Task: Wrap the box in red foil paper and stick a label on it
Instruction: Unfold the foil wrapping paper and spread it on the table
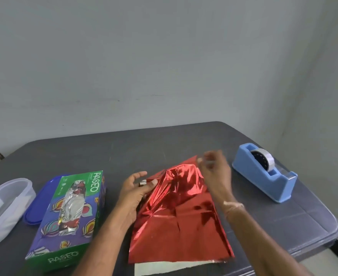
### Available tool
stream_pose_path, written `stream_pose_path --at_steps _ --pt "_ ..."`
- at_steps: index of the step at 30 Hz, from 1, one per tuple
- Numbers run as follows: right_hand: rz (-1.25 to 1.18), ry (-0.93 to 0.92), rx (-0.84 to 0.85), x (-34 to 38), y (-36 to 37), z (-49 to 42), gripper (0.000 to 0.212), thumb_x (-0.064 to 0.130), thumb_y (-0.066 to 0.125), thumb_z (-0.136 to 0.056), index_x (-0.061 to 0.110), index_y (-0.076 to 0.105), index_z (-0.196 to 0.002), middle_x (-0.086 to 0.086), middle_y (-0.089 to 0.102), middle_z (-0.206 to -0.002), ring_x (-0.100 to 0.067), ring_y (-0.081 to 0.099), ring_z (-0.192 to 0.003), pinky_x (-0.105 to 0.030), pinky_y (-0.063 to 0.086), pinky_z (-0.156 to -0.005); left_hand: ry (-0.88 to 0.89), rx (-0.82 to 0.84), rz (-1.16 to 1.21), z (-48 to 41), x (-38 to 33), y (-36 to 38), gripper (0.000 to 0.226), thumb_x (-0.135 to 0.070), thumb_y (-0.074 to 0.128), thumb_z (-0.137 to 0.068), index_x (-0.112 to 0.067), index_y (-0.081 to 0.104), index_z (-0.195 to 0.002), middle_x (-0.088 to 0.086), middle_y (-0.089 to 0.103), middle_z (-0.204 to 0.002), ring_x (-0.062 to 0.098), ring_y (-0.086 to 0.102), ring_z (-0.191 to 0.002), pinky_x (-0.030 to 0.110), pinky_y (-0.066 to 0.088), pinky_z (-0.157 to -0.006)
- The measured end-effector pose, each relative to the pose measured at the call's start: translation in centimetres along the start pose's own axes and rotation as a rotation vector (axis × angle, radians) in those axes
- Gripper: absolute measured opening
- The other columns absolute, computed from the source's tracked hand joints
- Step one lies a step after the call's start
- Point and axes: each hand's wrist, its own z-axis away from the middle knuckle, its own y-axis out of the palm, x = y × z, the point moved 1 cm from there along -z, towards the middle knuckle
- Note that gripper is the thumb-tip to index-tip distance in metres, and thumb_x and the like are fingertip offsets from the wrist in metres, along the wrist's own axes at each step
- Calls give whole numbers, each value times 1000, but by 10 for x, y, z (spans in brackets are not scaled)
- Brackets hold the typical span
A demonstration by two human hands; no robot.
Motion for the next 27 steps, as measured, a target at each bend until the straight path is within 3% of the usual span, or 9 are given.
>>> stream_pose_path --at_steps 3,5,9,13,17,20,22,25,27 --pt "-246 33 415 20 34 56 12 20 78 -91 16 67 -90 4 69 -79 -14 67 -65 -24 52 -55 -14 -21 79 15 -2 7 56 -11 87 -71 -11 61 -120 17 75 -102 24 74 -71 33 60 -61" --pt "-312 85 506 17 45 80 20 26 81 -88 13 66 -92 3 67 -81 -14 65 -70 -26 52 -59 -21 13 54 25 -4 12 44 -19 85 -77 -8 65 -114 16 77 -98 23 74 -73 32 59 -60" --pt "-443 192 503 18 37 95 23 23 81 -89 11 62 -91 -3 65 -85 -17 64 -75 -36 55 -69 47 103 71 43 -6 11 26 -12 74 -88 -6 69 -113 13 76 -99 19 72 -81 28 57 -65" --pt "-496 177 531 36 32 102 36 20 77 -93 -11 57 -97 -16 69 -88 -28 69 -78 -42 60 -72 89 61 -3 52 -10 1 48 -23 87 -68 -9 70 -111 10 78 -96 19 73 -80 31 55 -66" --pt "-547 288 521 43 18 94 18 17 71 -96 0 66 -93 -16 73 -86 -23 71 -70 -33 61 -65 120 -7 -37 54 -18 -4 57 -31 90 -65 -6 66 -111 13 77 -98 21 72 -81 31 56 -67" --pt "-526 406 495 32 -12 67 15 23 73 -93 11 67 -98 -11 74 -91 -19 70 -73 -31 59 -67 279 -168 -341 49 -30 -19 40 -24 90 -75 -11 65 -104 8 73 -99 21 70 -83 25 50 -63" --pt "-469 452 422 21 -35 46 25 23 76 -91 12 63 -109 -7 74 -89 -16 70 -70 -28 58 -61 423 -264 -678 44 -39 -30 44 -21 91 -73 -13 63 -105 8 71 -105 26 69 -89 25 48 -65" --pt "-322 463 323 6 -60 24 37 24 80 -89 14 56 -116 -4 73 -87 -14 67 -66 -27 53 -57 693 -503 -1289 46 -44 -22 62 -30 86 -78 -12 57 -129 18 54 -137 37 54 -124 42 49 -91" --pt "-259 454 331 -1 -69 12 33 24 80 -90 16 56 -112 -5 73 -85 -15 67 -67 -28 53 -58 945 -500 -1337 57 -41 2 56 -45 71 -88 -13 58 -133 19 47 -149 38 45 -139 54 46 -104"
